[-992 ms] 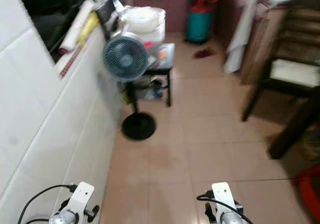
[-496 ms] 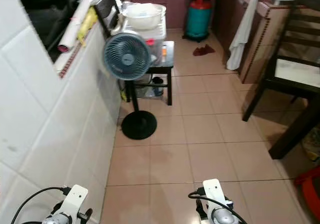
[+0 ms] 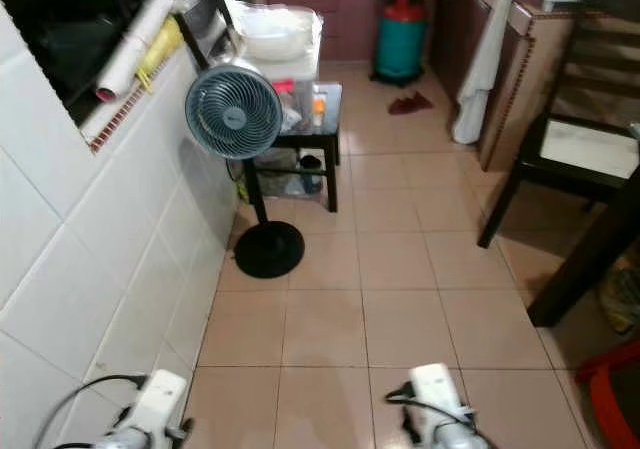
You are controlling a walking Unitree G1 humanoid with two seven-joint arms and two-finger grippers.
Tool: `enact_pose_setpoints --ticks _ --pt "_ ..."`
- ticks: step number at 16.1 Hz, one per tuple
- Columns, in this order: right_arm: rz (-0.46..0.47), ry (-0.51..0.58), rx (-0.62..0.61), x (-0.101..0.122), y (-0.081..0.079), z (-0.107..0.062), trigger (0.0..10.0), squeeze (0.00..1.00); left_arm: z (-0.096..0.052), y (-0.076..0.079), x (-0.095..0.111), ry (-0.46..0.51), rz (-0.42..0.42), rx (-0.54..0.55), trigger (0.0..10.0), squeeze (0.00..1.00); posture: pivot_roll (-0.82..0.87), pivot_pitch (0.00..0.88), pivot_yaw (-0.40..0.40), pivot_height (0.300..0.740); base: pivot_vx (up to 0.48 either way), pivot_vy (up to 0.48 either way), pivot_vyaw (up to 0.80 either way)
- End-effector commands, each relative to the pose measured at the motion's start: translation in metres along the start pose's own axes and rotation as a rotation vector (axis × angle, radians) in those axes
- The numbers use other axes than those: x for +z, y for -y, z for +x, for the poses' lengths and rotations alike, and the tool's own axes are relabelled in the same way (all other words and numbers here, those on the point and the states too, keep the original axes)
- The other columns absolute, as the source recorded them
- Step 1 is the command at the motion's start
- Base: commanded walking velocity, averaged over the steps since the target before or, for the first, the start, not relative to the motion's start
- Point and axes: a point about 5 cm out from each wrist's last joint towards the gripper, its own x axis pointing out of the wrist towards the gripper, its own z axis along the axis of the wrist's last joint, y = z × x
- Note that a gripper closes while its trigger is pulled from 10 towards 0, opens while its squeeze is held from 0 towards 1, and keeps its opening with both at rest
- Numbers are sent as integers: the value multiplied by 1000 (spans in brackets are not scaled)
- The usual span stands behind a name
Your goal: Setting the table
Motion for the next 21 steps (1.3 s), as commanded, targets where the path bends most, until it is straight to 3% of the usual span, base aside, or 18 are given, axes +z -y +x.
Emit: enact_pose_setpoints --ticks 1,5,19,21 --pt "1 15 17 5 -8 1 10000 0 -2 -12 -6 -22 1 31 10000 0 -138 52 44 740 0 0 0" --pt "-4 17 22 5 -10 1 10000 0 -2 -12 -7 -28 -12 27 10000 0 -138 52 44 740 62 0 0" --pt "-9 16 24 5 -9 1 10000 0 -2 -13 -6 -24 -17 19 10000 0 -139 46 46 740 386 0 0" --pt "-7 15 25 5 -9 1 10000 0 -2 -14 -6 -29 -21 37 10000 0 -139 46 46 740 0 0 0"
